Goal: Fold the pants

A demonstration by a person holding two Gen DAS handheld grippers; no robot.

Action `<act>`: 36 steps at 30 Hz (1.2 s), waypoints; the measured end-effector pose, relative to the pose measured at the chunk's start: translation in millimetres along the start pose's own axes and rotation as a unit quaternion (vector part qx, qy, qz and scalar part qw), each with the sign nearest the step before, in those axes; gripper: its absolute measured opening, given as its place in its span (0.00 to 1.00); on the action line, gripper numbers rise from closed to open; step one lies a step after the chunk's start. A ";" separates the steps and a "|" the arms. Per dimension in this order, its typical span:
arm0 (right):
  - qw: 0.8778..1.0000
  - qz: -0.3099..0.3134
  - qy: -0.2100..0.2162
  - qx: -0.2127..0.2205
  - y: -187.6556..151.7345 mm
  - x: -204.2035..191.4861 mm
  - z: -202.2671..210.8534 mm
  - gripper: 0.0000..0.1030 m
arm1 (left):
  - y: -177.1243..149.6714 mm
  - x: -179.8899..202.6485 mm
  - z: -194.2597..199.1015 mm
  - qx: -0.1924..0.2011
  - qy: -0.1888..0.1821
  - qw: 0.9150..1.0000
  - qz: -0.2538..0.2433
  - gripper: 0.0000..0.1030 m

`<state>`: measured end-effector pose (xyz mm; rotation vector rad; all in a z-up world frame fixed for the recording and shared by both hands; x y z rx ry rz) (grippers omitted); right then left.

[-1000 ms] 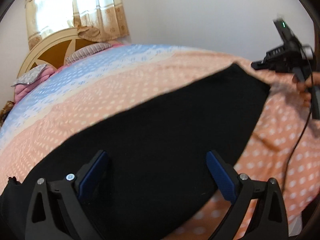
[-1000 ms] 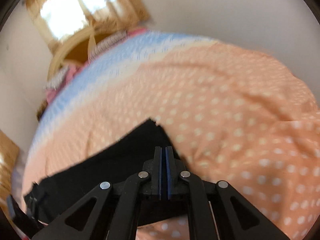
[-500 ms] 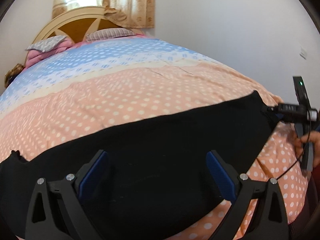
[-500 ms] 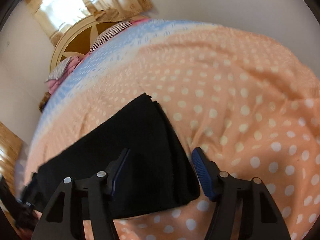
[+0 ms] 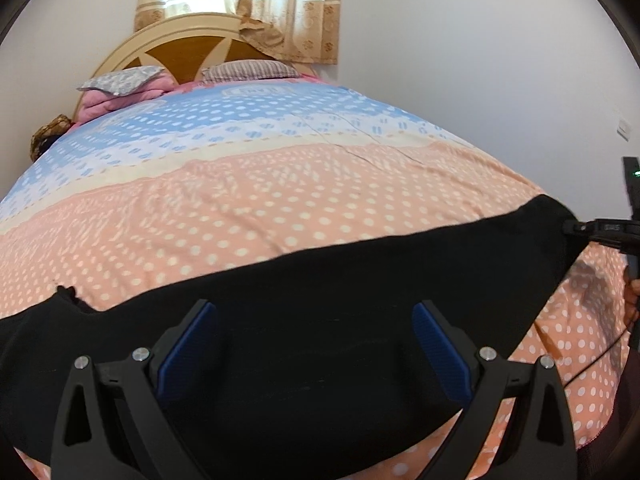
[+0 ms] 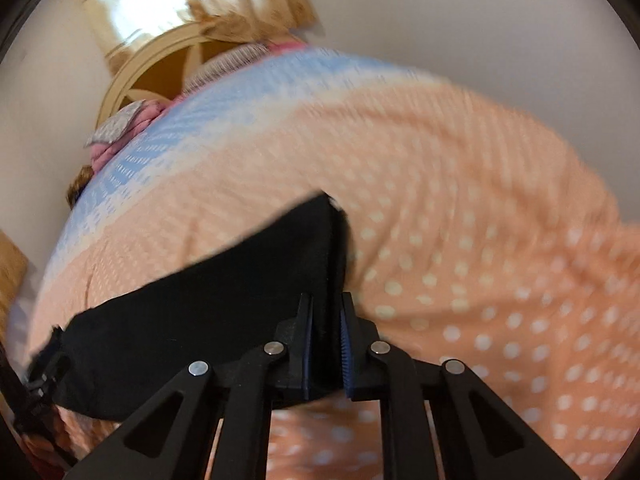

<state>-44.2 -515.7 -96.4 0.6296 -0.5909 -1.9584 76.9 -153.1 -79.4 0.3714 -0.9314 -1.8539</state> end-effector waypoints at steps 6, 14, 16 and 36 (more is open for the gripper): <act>0.994 0.076 0.066 0.042 8.3 -94.4 45.3 0.11 | 4.1 -27.2 7.2 0.014 0.011 1.000 0.024 0.98; 0.960 0.205 0.188 0.014 -40.5 -257.2 38.2 0.11 | 4.4 -74.1 18.6 0.029 0.039 0.997 0.059 0.98; 0.952 0.233 0.199 0.000 -59.9 -286.5 25.3 0.11 | 2.3 -88.6 20.6 0.029 0.046 0.996 0.070 0.98; 0.946 0.233 0.214 0.068 -72.5 -304.2 34.2 0.35 | -0.1 -119.2 24.7 0.045 0.057 0.996 0.049 0.98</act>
Point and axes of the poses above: each gripper's, at about its wrist camera, not at the fingertips, and z roughly against the way its jaws point, x to its right, y to its top, the point moved 6 cm from there along -z, roughly the way its jaws point, and after that the axes turned 4 degrees about z, right-handed, at the moved point
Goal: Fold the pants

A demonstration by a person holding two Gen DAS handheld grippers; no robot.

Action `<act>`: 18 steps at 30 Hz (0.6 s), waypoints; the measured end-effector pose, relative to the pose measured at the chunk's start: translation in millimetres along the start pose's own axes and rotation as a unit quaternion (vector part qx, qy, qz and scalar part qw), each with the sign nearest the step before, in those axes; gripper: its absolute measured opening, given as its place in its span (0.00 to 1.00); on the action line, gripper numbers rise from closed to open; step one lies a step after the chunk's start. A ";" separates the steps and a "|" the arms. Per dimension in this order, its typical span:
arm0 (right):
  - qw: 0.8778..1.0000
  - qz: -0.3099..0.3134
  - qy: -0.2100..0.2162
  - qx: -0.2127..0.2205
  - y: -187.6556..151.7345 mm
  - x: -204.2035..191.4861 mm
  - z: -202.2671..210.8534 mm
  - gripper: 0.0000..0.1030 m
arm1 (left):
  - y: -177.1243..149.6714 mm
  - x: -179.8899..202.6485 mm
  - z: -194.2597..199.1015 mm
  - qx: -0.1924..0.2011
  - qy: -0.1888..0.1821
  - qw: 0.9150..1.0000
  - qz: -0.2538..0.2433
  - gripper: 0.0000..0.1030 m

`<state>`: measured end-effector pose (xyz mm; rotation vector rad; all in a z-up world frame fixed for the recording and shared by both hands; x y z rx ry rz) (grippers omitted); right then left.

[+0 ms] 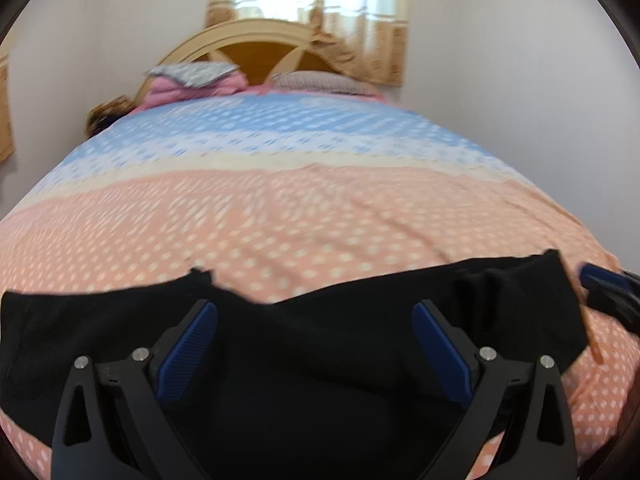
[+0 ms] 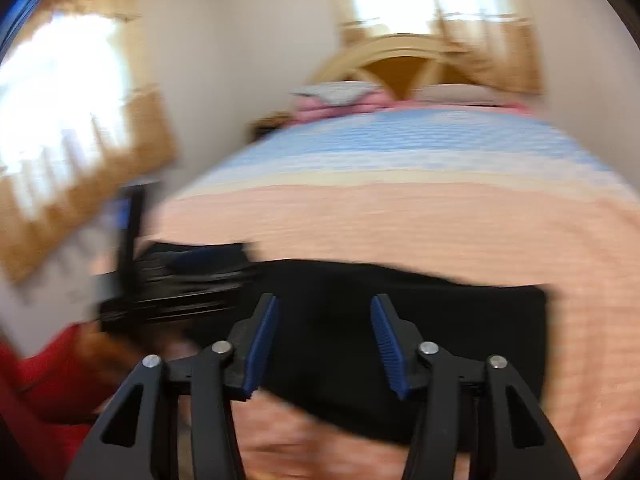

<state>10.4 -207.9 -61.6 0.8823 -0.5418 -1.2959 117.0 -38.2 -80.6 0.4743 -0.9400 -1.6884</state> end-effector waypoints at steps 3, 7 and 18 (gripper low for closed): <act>0.999 -0.030 0.004 -0.030 -2.9 21.7 -18.3 0.18 | 4.7 17.3 4.8 0.019 0.000 1.000 -0.021 0.98; 0.996 -0.034 0.067 -0.042 0.6 -7.3 -70.4 0.15 | 2.9 26.0 3.9 0.012 0.003 0.999 -0.041 0.98; 0.979 -0.153 0.134 0.019 19.2 22.8 -72.9 0.16 | 17.2 32.8 12.6 0.031 -0.002 0.999 -0.042 0.98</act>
Point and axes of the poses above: each gripper's, at about its wrist camera, not at the fingertips, and z roughly against the way its jaws point, x to its right, y to its top, the point moved 6 cm from there along -z, roughly the way its jaws point, and after that the axes turned 4 degrees about z, right-handed, at the moved point
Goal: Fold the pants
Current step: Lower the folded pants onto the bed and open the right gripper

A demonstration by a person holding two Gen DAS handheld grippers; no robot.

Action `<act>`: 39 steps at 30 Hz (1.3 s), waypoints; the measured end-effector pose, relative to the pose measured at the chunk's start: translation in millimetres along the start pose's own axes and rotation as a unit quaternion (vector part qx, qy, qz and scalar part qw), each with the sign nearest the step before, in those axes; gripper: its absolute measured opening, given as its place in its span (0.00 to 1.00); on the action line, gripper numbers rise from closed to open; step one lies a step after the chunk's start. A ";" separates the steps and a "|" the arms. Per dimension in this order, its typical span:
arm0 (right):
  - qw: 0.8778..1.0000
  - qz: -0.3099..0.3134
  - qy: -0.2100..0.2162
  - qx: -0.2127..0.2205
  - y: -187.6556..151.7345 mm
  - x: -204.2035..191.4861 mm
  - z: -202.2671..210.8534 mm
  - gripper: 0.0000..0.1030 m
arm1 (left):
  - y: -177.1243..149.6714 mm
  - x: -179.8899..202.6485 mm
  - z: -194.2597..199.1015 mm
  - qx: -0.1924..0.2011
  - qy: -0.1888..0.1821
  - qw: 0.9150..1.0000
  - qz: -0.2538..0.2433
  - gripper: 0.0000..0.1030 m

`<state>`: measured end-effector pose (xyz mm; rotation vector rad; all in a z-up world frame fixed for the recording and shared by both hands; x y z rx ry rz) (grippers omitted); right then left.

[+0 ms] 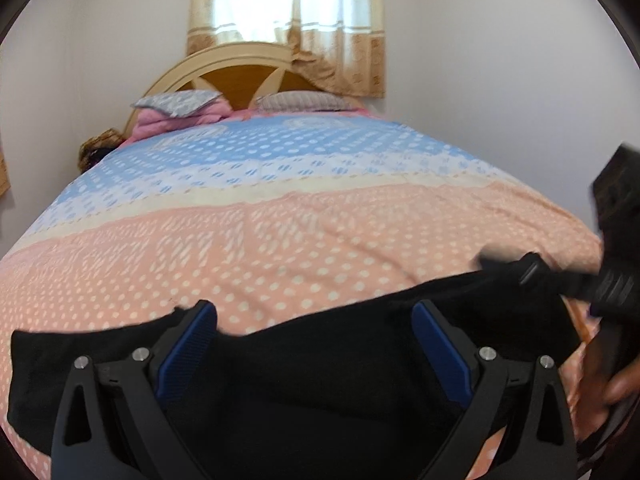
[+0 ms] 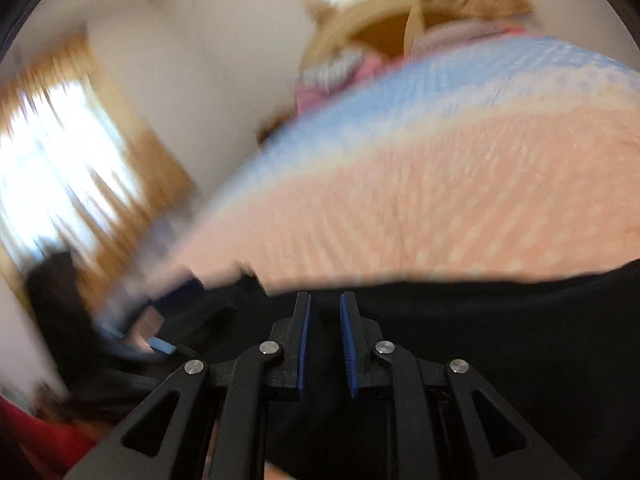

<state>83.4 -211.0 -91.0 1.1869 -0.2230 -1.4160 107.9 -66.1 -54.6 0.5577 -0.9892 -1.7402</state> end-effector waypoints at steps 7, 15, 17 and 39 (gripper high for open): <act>0.984 0.012 -0.173 0.026 9.8 58.6 91.3 0.16 | 2.7 66.6 -7.9 0.018 -0.058 0.997 -0.052 0.96; 0.981 -0.056 -0.187 -0.014 -16.6 105.0 52.0 0.16 | -47.0 77.4 -51.6 -0.057 -0.012 0.995 -0.077 0.93; 0.981 -0.084 -0.177 -0.008 -17.4 112.8 49.1 0.16 | -47.4 65.1 -50.4 -0.064 -0.030 0.997 -0.038 0.94; 0.986 0.107 -0.111 -0.057 -74.2 -54.0 -16.1 0.52 | -56.1 -169.0 43.5 -0.051 0.188 0.978 0.073 0.94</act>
Point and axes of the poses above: each gripper's, at about its wrist camera, not at the fingertips, and z roughly against the way its jaws point, x to its right, y to its top, the point moved 6 cm from there along -z, roughly the way its jaws point, and after that the axes turned 4 degrees about z, right-handed, at the moved point
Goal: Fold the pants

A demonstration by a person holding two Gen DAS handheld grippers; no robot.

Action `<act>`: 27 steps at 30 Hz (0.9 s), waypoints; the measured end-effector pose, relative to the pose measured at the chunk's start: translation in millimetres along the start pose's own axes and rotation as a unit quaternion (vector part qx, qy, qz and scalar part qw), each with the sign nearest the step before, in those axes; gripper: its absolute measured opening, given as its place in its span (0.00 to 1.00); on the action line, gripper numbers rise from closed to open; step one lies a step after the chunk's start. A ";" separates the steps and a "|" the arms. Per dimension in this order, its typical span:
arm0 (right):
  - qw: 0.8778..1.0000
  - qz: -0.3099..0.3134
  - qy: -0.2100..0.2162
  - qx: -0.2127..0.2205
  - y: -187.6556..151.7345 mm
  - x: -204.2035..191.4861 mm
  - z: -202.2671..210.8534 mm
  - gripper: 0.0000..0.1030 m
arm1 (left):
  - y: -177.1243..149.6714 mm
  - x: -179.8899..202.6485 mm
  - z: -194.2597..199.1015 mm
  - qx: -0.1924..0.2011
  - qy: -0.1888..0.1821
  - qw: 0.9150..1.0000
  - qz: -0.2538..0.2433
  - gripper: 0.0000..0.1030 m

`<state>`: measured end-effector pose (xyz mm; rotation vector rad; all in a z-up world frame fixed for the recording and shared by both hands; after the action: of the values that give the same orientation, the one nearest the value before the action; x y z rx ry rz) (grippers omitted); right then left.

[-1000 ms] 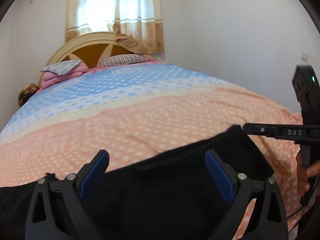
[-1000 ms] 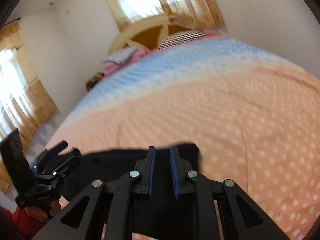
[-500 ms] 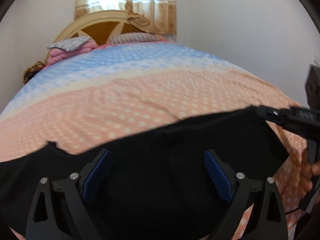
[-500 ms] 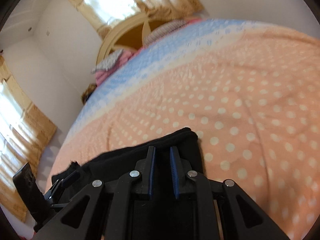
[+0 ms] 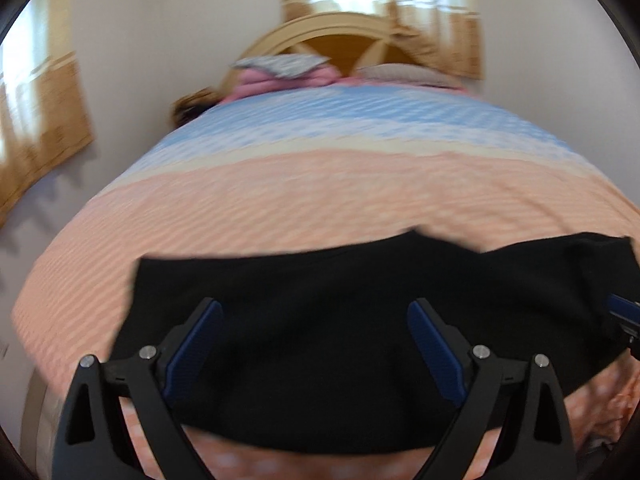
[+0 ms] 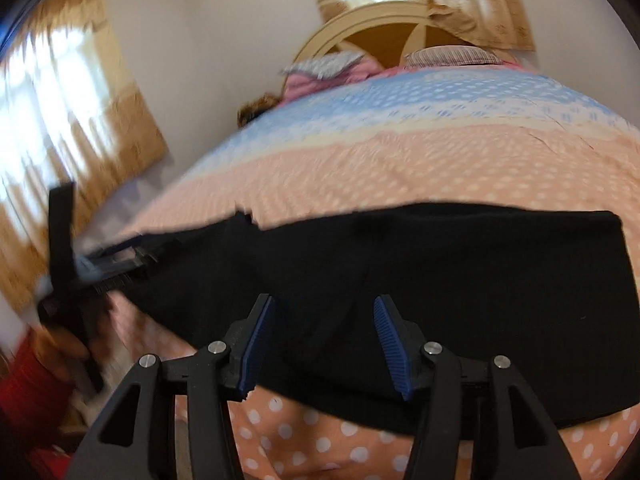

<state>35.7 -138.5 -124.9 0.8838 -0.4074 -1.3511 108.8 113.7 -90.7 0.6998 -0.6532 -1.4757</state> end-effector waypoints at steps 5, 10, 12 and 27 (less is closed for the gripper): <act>0.997 0.049 -0.050 -0.012 -11.8 -7.8 -14.9 0.49 | -9.0 -80.0 -6.2 -0.007 0.075 0.995 0.058 0.94; 0.999 0.023 -0.028 0.025 7.9 -18.6 9.1 0.49 | -20.2 -149.4 -10.7 -0.009 0.117 0.980 0.158 0.94; 0.998 0.028 -0.018 0.058 22.4 -28.7 21.2 0.49 | -24.3 -157.9 -17.3 -0.018 0.110 0.977 0.184 0.94; 0.999 0.036 0.008 0.007 1.8 -60.9 -5.5 0.49 | -31.3 -120.1 -47.2 -0.049 -0.012 0.976 0.210 0.85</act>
<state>27.9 -79.0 -113.2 0.8829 -0.4315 -1.2764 124.3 235.4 -141.4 0.4338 -0.6944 -1.1161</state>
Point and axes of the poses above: each gripper's, at about its wrist camera, not at the fingertips, and z roughly against the way its jaws point, x to its right, y to its top, the point moved 6 cm from there along -z, roughly the way its jaws point, and after that the axes turned 4 degrees about z, right-handed, at the moved point
